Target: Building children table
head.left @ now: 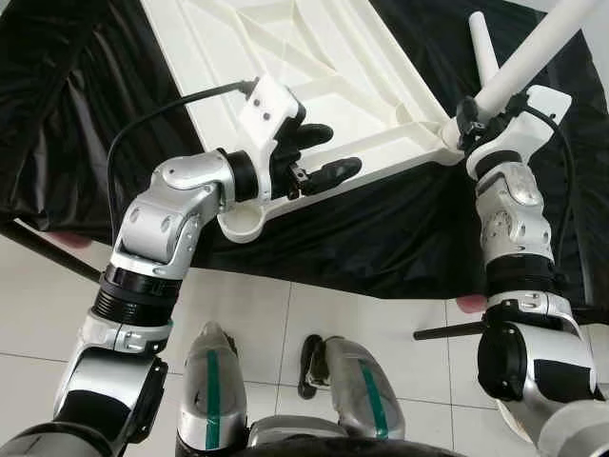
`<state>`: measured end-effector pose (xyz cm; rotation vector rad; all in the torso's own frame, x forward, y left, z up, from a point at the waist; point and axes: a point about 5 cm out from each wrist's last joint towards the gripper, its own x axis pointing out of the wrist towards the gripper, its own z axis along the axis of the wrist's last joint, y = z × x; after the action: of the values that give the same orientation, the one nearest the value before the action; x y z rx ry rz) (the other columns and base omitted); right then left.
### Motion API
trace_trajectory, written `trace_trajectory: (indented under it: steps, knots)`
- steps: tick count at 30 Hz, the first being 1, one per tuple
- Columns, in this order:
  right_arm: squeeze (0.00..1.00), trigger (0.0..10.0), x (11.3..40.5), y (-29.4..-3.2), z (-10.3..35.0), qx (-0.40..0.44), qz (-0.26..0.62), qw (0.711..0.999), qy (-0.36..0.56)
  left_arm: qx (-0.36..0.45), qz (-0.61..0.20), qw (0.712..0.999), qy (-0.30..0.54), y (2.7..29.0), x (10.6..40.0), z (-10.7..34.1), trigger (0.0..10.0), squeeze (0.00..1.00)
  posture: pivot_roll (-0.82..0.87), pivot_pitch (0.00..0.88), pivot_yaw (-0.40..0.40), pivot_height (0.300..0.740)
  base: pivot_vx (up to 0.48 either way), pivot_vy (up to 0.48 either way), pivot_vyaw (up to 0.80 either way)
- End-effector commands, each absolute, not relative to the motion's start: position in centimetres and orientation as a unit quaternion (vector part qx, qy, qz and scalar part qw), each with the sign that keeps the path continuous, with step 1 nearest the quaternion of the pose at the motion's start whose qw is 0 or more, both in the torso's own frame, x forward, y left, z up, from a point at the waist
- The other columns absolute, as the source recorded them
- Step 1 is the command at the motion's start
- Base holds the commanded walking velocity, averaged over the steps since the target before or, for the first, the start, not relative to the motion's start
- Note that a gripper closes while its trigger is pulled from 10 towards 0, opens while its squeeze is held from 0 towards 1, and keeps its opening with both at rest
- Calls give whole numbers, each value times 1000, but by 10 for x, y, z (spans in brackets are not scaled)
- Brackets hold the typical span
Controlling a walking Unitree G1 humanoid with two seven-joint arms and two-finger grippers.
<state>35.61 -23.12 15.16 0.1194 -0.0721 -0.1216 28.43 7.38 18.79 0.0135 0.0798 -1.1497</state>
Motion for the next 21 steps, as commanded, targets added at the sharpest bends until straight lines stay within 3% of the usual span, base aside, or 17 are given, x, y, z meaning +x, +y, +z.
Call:
trace_trajectory:
  steps: [1, 5, 6, 11, 12, 21]
  knots:
    - [0, 10000, 358, -239, 154, 63, -73, 994, -42, 4, -541, 840, 38, 75, 282, 189, 10000, 0, 130, 71, -118, 740, 0, 0, 0]
    - [0, 10000, 364, -236, 154, 77, -61, 994, -45, -7, -530, 847, 39, 75, 281, 188, 10000, 0, 129, 71, -111, 740, 0, 0, 0]
    - [1000, 10000, 365, -235, 153, 86, -55, 994, -48, -11, -524, 851, 40, 75, 281, 189, 10000, 0, 129, 71, -111, 740, 0, 0, 0]
    - [1000, 10000, 361, -232, 154, 94, -47, 992, -69, -15, -503, 863, 44, 79, 282, 188, 10000, 0, 145, 80, -116, 740, 0, 0, 0]
    - [0, 10000, 359, -232, 154, 94, -45, 992, -78, -14, -498, 866, 47, 81, 282, 187, 10000, 0, 145, 80, -117, 740, 0, 0, 0]
    - [0, 10000, 343, -225, 151, 99, -49, 988, -108, -11, -462, 885, 57, 89, 288, 183, 10000, 0, 143, 82, -120, 740, 0, 0, 0]
